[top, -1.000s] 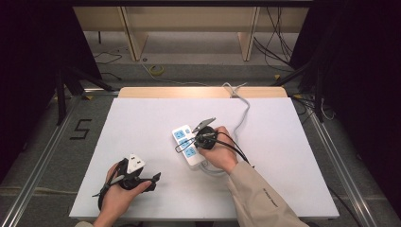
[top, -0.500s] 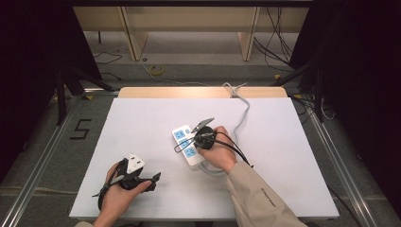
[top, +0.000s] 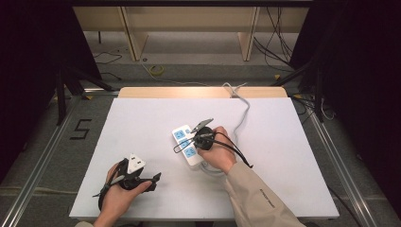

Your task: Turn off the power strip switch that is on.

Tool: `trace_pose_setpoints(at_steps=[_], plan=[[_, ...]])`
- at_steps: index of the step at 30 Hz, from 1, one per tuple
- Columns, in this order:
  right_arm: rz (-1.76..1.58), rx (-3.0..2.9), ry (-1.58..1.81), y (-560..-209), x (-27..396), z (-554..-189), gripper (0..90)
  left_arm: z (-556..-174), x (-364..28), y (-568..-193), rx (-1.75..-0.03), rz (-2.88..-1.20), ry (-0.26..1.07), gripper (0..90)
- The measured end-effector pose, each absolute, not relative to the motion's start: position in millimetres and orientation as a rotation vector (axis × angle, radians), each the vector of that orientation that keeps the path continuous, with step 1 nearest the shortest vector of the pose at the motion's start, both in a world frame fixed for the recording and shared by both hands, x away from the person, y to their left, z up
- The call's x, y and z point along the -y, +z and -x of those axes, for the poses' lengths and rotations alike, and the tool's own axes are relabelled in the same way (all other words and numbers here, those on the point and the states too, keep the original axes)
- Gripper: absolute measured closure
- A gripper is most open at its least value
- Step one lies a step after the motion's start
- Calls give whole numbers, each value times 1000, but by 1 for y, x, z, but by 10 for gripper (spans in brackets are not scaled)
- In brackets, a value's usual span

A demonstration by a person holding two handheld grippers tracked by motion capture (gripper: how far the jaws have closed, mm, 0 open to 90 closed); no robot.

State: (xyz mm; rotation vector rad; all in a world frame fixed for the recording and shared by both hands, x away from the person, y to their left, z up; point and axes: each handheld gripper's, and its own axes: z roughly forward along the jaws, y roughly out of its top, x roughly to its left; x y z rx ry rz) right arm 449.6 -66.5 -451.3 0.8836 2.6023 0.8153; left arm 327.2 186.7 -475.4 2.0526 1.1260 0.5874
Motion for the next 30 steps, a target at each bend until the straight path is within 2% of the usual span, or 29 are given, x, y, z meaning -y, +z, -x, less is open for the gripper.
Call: trace_pose_setpoints(at_steps=[30], plan=[[-918, -2586, 839, -453, 67, -449, 900, -327, -187, -475, -1126, -2053, 589, 170]])
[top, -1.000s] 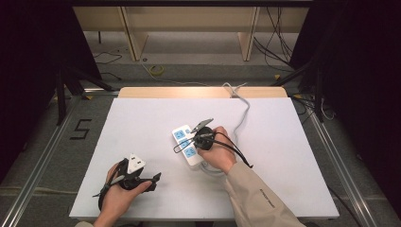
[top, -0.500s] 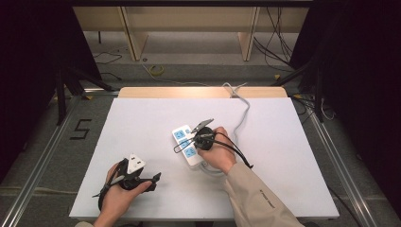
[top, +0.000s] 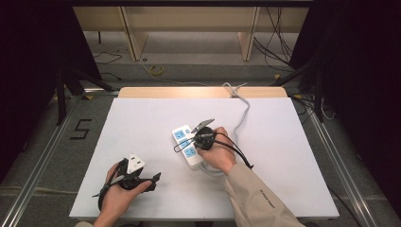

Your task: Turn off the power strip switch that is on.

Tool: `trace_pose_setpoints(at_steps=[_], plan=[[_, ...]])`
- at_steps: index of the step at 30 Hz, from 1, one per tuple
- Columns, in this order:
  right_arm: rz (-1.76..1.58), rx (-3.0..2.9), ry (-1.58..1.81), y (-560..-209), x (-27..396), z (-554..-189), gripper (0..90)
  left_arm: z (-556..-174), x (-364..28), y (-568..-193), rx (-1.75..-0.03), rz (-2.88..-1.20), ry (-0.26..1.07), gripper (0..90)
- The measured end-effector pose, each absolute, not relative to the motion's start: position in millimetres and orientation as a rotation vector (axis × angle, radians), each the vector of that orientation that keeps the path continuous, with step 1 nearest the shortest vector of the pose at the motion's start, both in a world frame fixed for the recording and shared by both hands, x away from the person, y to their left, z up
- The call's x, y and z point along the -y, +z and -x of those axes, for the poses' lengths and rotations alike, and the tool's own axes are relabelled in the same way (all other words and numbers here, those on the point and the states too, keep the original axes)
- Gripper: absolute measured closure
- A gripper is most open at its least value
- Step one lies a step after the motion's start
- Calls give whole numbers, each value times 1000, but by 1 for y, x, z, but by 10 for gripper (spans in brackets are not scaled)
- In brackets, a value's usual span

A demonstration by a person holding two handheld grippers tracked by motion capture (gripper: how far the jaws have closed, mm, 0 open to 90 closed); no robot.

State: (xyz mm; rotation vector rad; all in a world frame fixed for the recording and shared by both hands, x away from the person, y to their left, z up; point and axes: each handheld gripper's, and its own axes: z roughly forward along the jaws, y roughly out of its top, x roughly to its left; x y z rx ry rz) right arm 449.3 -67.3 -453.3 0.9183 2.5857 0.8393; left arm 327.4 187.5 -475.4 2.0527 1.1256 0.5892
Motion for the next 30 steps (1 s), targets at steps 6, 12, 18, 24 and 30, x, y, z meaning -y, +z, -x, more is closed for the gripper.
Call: trace_pose_setpoints(at_steps=[6, 12, 18, 24, 30], plan=[[-923, -2582, 839, -453, 67, -448, 900, -327, -187, -475, -1127, -2054, 587, 170], [-921, -2580, 863, -454, 67, -449, 900, -328, -187, -475, -1126, -2053, 589, 170], [-922, -2581, 872, -455, 66, -449, 900, -328, -188, -476, -1125, -2055, 587, 170], [-914, -2582, 871, -455, 66, -449, 900, -327, -187, -476, -1125, -2051, 588, 170], [-930, -2582, 897, -452, 67, -449, 900, -328, -187, -476, -1126, -2055, 587, 170]])
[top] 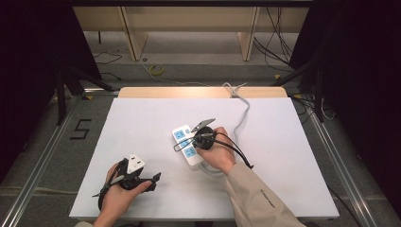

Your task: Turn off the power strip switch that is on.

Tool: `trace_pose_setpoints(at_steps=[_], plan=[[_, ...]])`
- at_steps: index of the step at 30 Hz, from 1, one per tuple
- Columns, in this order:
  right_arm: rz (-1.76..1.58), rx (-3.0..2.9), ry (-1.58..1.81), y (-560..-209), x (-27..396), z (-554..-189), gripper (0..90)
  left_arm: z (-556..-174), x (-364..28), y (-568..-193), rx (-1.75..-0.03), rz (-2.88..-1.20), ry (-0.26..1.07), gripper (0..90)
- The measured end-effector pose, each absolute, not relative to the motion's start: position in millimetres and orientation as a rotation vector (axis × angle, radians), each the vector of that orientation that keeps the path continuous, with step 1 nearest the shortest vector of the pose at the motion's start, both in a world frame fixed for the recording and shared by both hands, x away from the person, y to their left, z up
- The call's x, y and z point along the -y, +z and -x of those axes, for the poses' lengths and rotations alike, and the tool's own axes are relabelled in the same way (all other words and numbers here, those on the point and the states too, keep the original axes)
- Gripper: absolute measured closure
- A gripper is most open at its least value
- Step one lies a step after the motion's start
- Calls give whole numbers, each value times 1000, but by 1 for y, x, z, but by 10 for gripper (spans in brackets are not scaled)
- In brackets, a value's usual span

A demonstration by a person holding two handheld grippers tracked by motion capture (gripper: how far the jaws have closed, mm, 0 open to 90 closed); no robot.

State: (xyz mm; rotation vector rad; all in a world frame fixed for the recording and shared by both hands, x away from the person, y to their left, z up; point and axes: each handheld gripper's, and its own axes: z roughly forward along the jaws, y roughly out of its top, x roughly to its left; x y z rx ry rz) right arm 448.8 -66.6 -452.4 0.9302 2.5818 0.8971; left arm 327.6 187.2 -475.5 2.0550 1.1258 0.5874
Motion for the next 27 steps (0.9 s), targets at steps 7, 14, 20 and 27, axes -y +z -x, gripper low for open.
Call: trace_pose_setpoints(at_steps=[7, 14, 20, 27], plan=[[-916, -2586, 884, -451, 68, -447, 900, -328, -188, -476, -1125, -2055, 586, 170], [-899, -2554, 902, -446, 73, -447, 890, -328, -187, -476, -1125, -2052, 586, 170], [-891, -2556, 912, -445, 80, -444, 867, -328, -187, -476, -1127, -2054, 586, 170], [-895, -2548, 909, -443, 91, -442, 832, -328, -187, -476, -1127, -2054, 586, 170]])
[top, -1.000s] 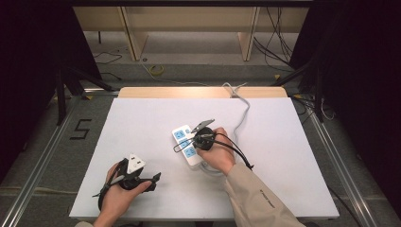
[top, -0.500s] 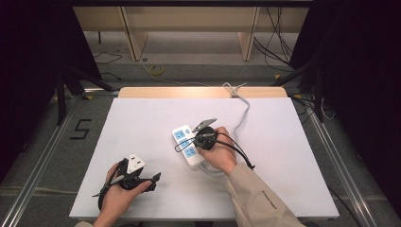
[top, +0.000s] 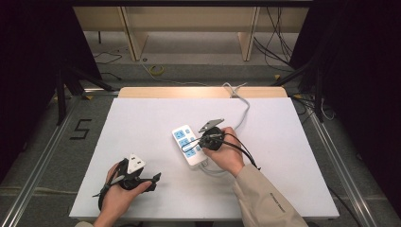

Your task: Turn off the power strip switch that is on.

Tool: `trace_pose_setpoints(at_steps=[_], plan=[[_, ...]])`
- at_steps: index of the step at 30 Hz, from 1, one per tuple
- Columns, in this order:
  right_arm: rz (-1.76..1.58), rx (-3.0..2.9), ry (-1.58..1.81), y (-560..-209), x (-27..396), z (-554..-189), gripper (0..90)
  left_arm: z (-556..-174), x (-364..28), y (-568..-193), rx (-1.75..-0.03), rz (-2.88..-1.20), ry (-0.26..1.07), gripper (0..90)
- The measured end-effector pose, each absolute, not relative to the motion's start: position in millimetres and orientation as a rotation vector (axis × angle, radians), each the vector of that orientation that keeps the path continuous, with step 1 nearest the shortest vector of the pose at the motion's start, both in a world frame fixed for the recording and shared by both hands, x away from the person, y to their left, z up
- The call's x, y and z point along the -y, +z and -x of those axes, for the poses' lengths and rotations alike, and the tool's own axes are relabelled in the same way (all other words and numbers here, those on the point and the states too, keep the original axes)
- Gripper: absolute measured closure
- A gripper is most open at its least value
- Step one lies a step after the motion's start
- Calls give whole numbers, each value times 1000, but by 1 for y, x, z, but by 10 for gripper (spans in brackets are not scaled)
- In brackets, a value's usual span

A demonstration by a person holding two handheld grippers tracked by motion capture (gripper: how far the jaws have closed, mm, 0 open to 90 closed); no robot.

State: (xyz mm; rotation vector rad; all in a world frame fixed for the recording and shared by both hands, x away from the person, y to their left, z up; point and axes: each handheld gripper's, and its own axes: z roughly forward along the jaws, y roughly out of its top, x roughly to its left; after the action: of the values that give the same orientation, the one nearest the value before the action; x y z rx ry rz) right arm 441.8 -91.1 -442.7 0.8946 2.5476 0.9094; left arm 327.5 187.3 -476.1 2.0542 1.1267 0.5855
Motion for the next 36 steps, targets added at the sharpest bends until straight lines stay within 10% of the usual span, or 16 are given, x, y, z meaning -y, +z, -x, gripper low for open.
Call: trace_pose_setpoints(at_steps=[36], plan=[[-991, -2413, 1007, -440, 171, -409, 615, -327, -187, -477, -1138, -2058, 580, 170]])
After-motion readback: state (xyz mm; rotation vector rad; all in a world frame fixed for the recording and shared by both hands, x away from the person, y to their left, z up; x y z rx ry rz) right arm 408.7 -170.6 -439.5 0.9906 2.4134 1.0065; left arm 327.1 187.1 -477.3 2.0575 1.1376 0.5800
